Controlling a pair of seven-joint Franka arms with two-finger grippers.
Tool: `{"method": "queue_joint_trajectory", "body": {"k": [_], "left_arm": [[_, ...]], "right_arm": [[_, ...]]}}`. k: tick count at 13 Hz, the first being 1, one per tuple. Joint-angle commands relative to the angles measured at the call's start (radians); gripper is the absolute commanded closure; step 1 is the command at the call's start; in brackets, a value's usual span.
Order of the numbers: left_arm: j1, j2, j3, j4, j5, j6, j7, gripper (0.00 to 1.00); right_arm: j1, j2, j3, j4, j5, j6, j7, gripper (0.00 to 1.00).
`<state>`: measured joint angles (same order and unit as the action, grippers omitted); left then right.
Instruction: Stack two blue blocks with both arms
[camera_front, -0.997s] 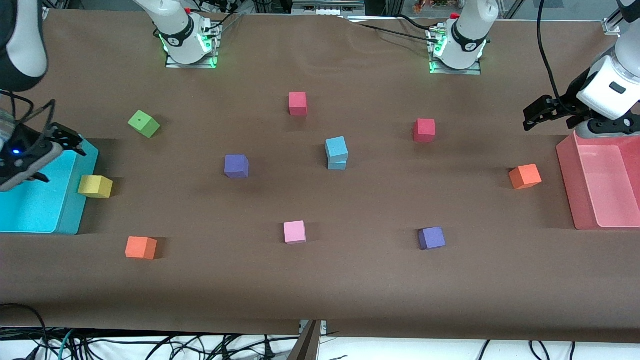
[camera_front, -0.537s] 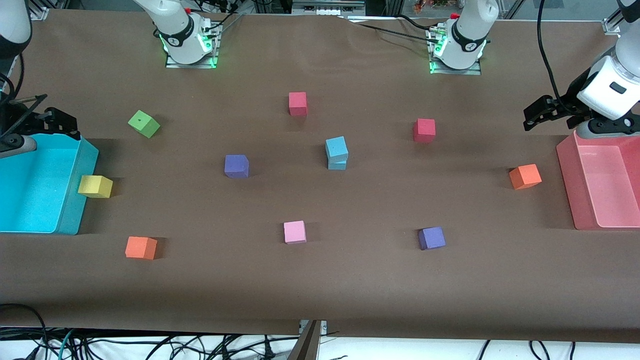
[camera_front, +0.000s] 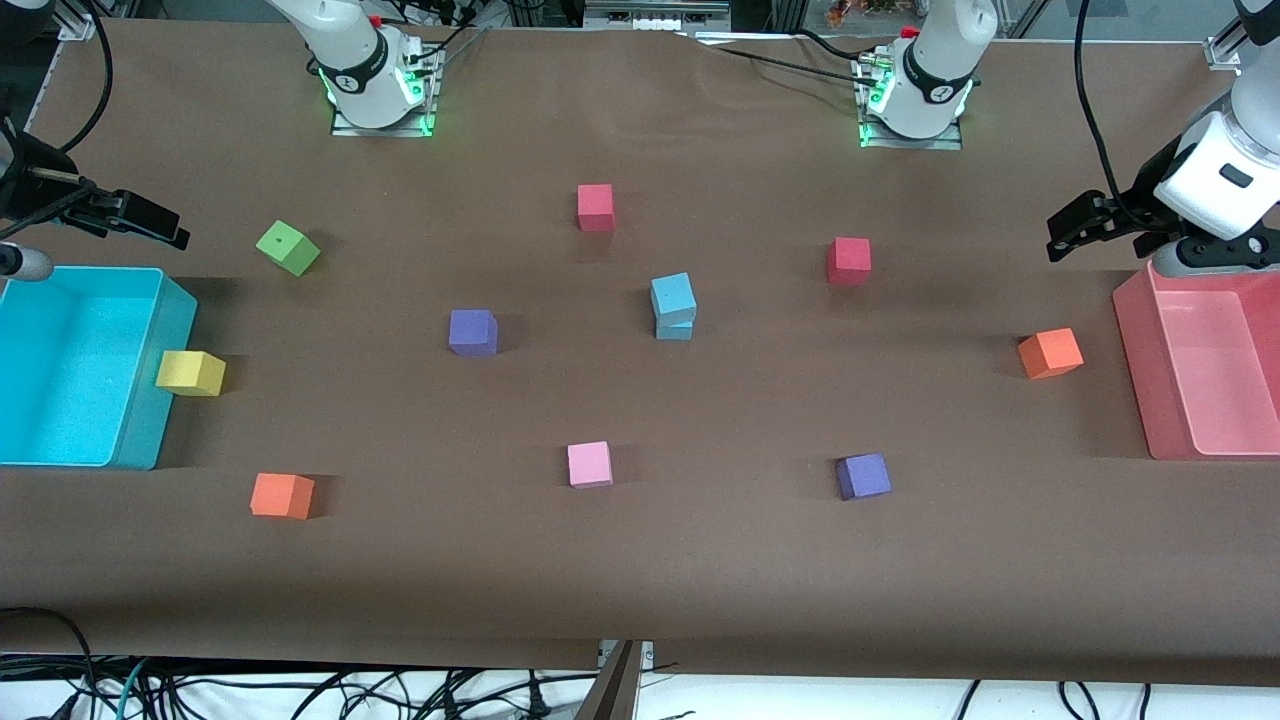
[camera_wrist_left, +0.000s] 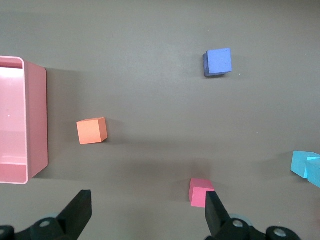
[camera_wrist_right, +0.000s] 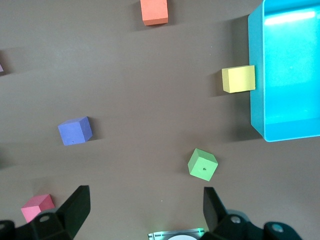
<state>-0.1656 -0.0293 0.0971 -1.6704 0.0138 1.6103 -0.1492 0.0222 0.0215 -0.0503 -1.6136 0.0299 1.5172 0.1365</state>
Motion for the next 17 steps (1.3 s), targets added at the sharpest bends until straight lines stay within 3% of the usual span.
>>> {"method": "queue_joint_trajectory", "body": {"k": [1, 7, 17], "left_arm": [[0.005, 0.016, -0.004, 0.034, 0.009, -0.024, -0.004, 0.00], [0.011, 0.016, -0.004, 0.035, 0.009, -0.024, 0.005, 0.00], [0.061, 0.016, 0.007, 0.083, 0.023, -0.050, 0.069, 0.00]], "right_arm": [[-0.010, -0.015, 0.006, -0.005, -0.007, -0.002, 0.017, 0.00], [-0.013, -0.014, 0.006, -0.005, -0.056, 0.037, -0.024, 0.00], [-0.015, 0.009, 0.001, -0.005, -0.050, 0.072, -0.109, 0.00]]}}
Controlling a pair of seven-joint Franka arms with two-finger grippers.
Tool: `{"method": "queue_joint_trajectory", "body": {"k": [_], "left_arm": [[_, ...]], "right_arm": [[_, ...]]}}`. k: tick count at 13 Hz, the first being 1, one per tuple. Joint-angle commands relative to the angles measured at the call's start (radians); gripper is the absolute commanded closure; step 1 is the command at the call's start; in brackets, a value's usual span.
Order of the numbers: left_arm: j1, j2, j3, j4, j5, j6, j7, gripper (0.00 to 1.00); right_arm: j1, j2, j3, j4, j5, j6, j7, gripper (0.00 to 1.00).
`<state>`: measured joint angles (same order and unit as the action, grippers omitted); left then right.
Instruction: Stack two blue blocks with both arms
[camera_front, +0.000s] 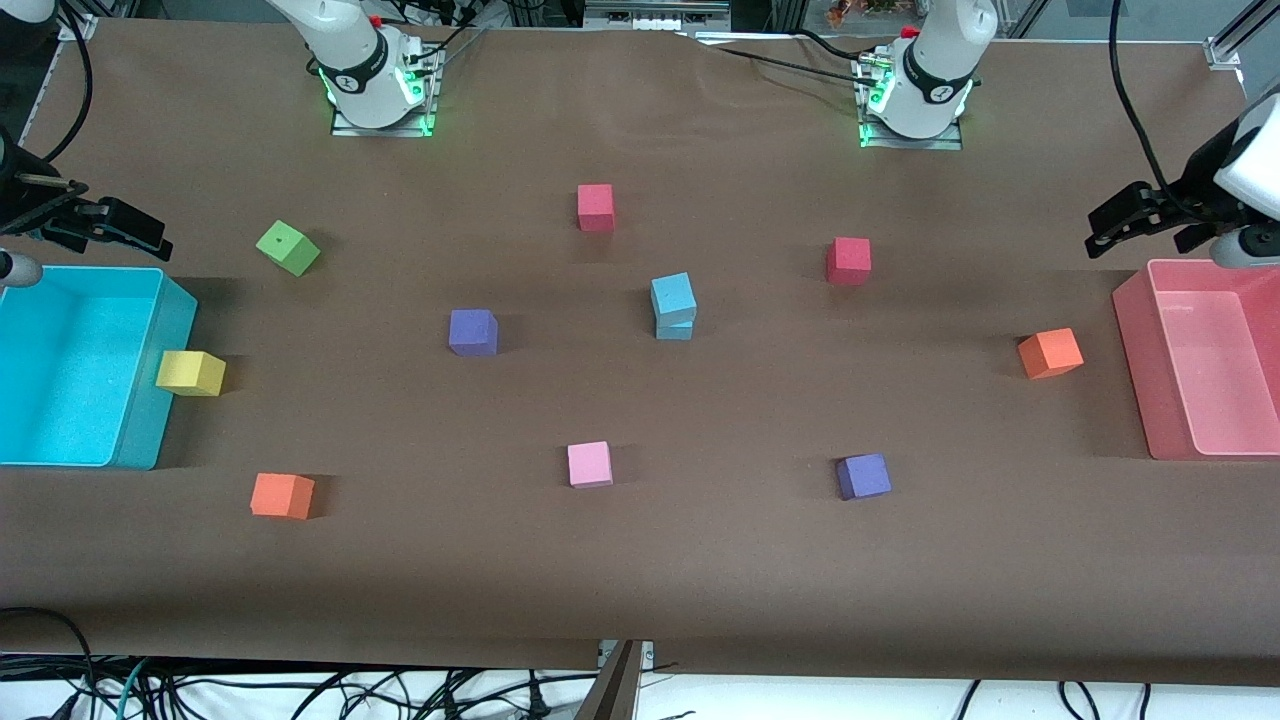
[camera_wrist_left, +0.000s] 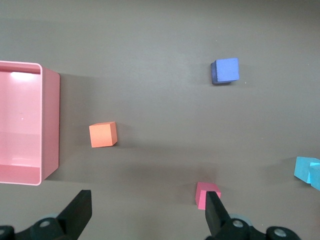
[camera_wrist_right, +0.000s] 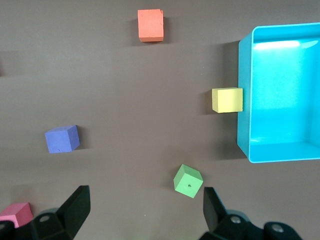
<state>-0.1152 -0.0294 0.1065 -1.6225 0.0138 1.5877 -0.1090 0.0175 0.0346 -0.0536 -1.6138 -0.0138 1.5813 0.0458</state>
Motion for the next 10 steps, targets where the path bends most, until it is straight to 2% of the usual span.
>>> {"method": "queue_joint_trajectory", "body": {"k": [1, 4, 10], "left_arm": [[0.012, 0.016, -0.001, 0.035, 0.023, -0.028, 0.031, 0.00], [0.049, 0.016, 0.004, 0.033, 0.020, -0.026, 0.041, 0.00], [0.051, 0.031, 0.005, 0.035, 0.026, -0.026, 0.117, 0.00]], "right_arm": [[-0.011, -0.004, 0.003, -0.003, -0.002, 0.006, -0.027, 0.00], [-0.021, -0.004, 0.003, -0.003, -0.005, 0.011, -0.040, 0.00], [-0.019, -0.005, 0.006, -0.005, -0.005, 0.022, -0.040, 0.00]]}}
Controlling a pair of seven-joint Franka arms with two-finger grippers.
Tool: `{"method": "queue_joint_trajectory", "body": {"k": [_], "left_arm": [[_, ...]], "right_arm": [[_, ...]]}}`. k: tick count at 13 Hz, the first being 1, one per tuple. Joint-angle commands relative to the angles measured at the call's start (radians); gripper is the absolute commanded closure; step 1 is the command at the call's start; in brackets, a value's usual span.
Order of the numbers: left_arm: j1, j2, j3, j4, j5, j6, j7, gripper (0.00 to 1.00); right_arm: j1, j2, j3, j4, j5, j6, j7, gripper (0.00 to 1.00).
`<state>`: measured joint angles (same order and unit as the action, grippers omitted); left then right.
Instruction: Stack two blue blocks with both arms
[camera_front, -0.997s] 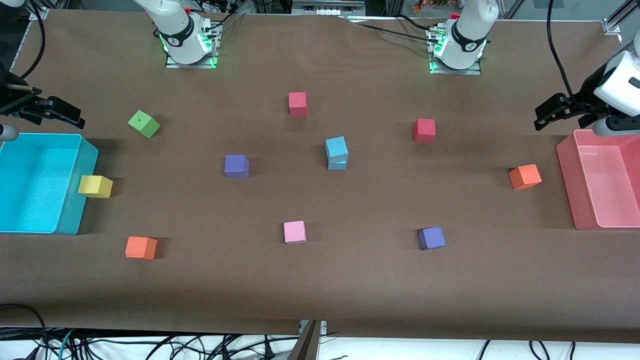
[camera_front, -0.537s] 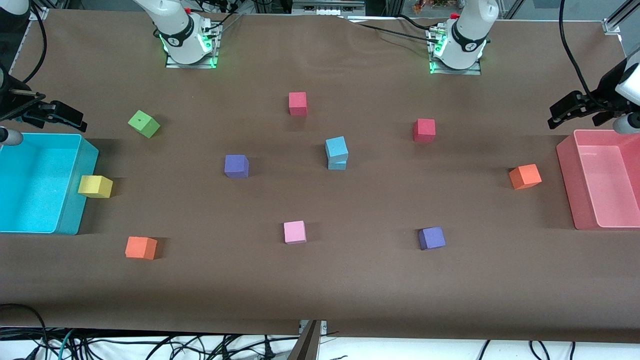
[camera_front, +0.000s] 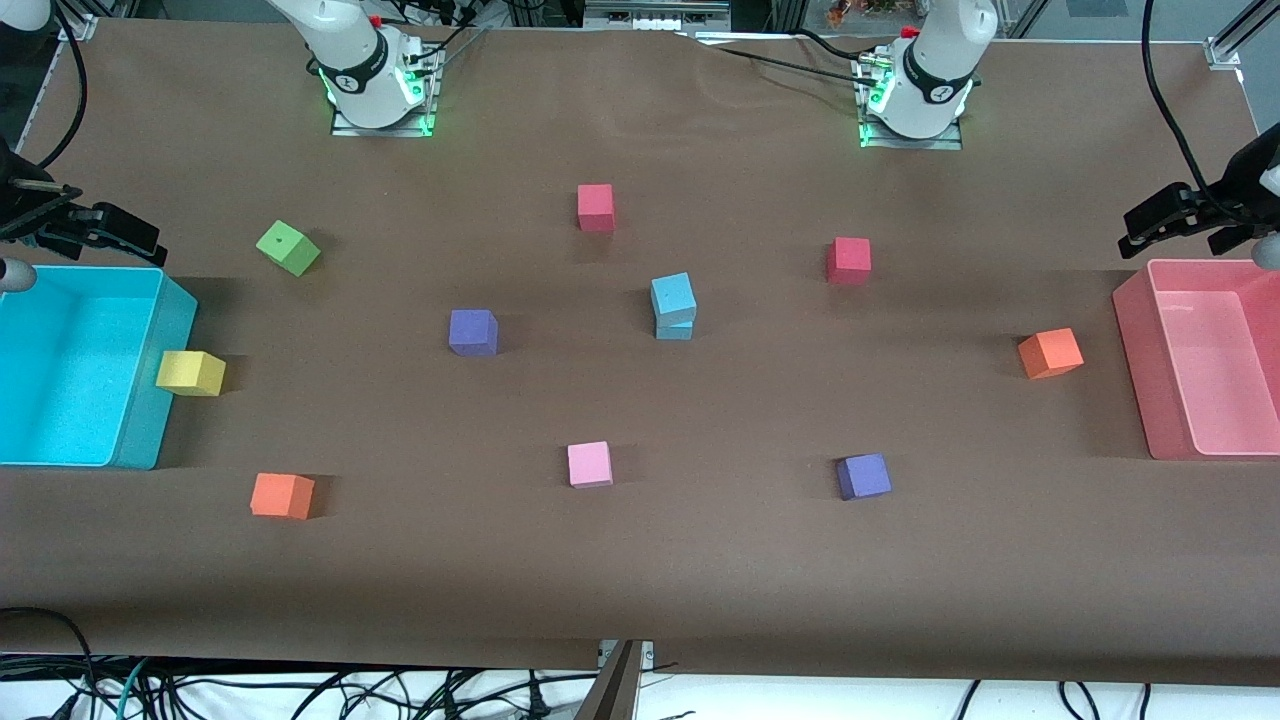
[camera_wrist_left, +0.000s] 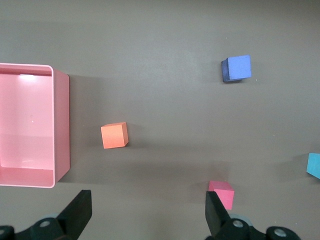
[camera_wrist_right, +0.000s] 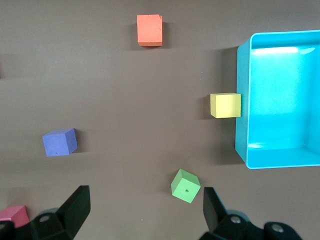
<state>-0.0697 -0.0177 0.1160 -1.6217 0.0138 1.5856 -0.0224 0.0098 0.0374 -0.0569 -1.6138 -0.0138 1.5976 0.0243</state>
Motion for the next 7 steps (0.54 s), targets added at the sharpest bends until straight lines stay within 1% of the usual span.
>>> {"method": "queue_joint_trajectory", "body": {"k": [1, 7], "left_arm": [[0.005, 0.019, -0.004, 0.034, 0.026, -0.024, 0.030, 0.00], [0.005, 0.019, -0.004, 0.034, 0.026, -0.024, 0.029, 0.00]], "right_arm": [[-0.011, -0.008, 0.012, -0.005, -0.005, 0.001, -0.018, 0.00], [-0.007, -0.008, 0.014, -0.005, -0.002, 0.001, -0.021, 0.00]]}}
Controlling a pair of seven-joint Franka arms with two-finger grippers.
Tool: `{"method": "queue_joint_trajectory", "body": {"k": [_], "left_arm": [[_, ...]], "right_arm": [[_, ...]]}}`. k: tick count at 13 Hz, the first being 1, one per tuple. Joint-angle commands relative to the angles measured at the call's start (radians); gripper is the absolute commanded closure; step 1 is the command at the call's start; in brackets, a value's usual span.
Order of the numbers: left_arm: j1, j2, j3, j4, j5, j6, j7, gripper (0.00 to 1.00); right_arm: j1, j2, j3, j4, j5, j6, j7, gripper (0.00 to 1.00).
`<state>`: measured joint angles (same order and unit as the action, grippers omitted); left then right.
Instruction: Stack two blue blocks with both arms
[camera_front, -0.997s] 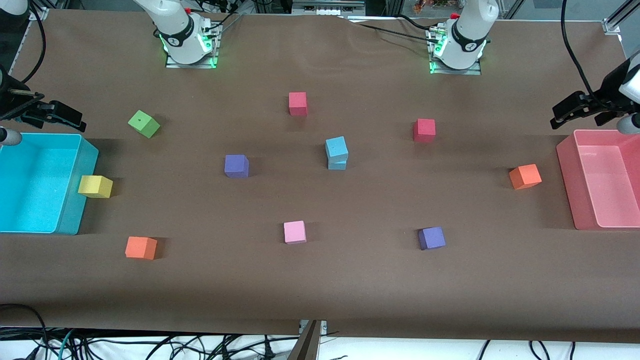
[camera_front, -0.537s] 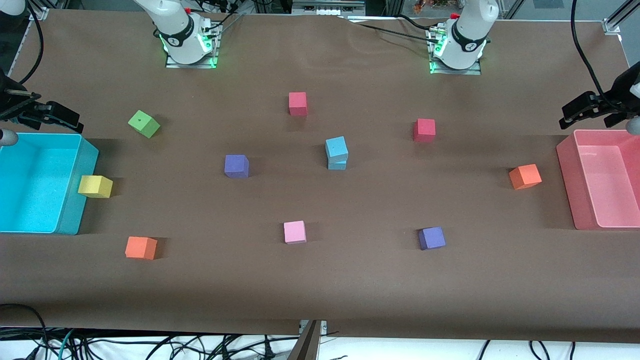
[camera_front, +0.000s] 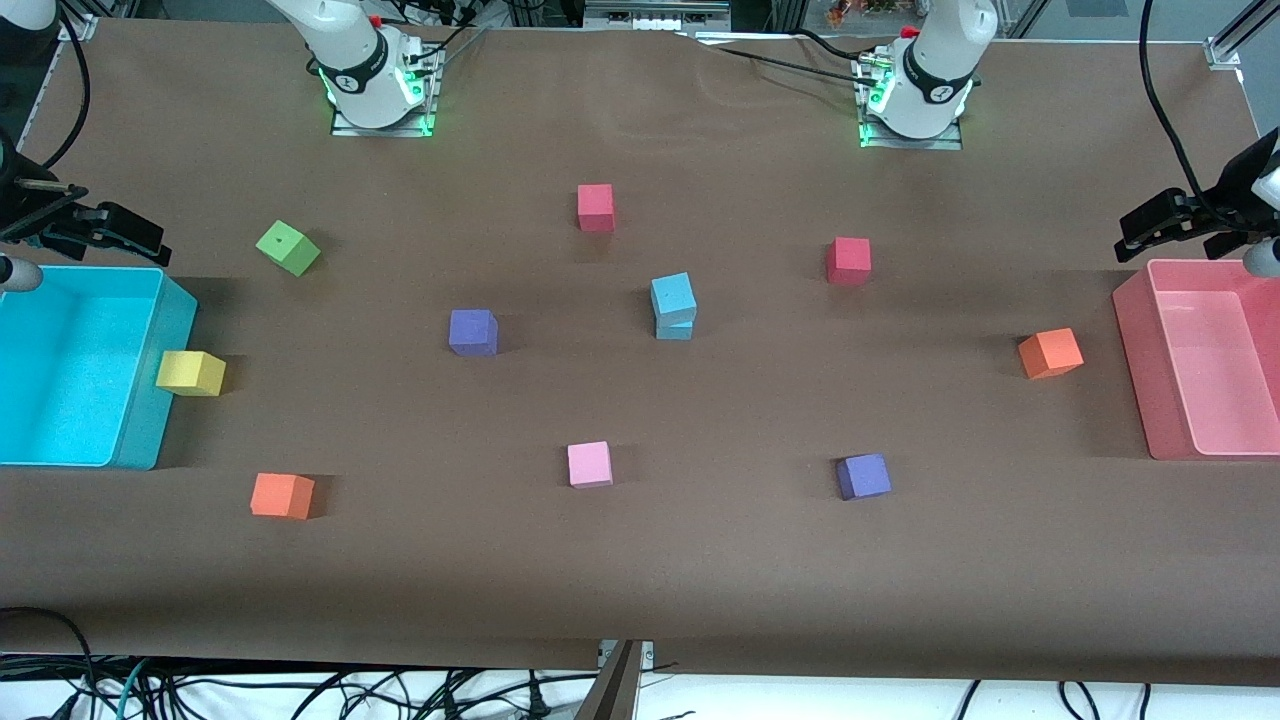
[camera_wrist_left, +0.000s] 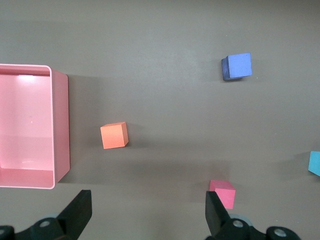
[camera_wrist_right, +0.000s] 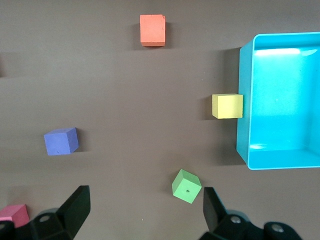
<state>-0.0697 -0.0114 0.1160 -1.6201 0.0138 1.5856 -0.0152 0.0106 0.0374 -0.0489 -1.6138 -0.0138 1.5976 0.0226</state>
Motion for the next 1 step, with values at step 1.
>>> {"method": "queue_joint_trajectory", "body": {"k": [1], "left_arm": [[0.005, 0.013, -0.004, 0.032, 0.026, -0.024, 0.023, 0.00]], "right_arm": [[-0.008, -0.010, 0.006, -0.005, -0.003, 0.001, -0.021, 0.00]]}}
